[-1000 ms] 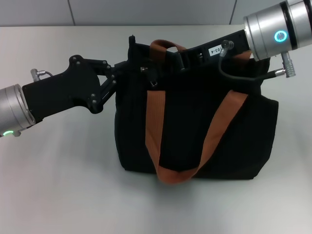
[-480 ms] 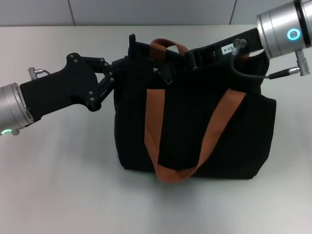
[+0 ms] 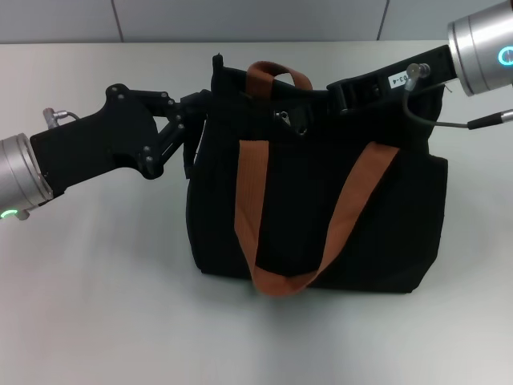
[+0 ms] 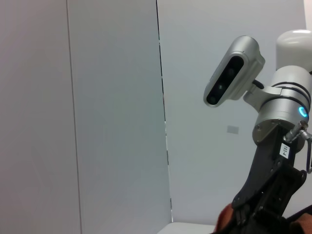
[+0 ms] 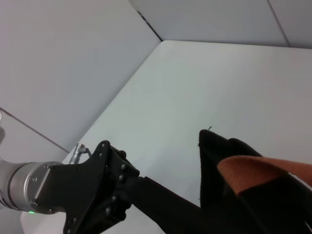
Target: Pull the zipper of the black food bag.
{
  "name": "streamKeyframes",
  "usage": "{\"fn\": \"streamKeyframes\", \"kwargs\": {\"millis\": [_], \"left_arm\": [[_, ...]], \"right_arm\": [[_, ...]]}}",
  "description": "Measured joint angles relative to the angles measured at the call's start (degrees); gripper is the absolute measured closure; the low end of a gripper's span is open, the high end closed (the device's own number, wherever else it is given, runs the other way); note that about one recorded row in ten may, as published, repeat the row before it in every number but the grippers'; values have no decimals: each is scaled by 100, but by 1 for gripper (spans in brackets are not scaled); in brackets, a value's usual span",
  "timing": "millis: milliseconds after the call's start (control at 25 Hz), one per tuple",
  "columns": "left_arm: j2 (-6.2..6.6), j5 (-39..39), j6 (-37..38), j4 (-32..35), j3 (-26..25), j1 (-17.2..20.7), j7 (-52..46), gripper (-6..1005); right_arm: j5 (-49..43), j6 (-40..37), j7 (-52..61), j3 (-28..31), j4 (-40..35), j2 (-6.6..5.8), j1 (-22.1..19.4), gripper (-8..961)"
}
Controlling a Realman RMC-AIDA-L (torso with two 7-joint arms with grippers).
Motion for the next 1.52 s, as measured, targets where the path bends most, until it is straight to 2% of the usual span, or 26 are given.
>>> {"fn": "streamKeyframes", "kwargs": {"millis": [680,1120,1360,1520], "left_arm": [[6,-1,-46,23,-131,9,0,975],[9,-2,-87,25,-198,5,0,975],[20,-11,-97,25,-203,2,0,975],[15,-15,-97,17,-204,-10,0,976]], "right_arm": [[-517,-241,309,78,-805,0,-263,953],[-835,-418,415,387,-1335,0,-481,953],[-834,-516,355,594,-1404,-1,-535,908],[-488,-632,149,658,-1356,-2,-525,878]]}}
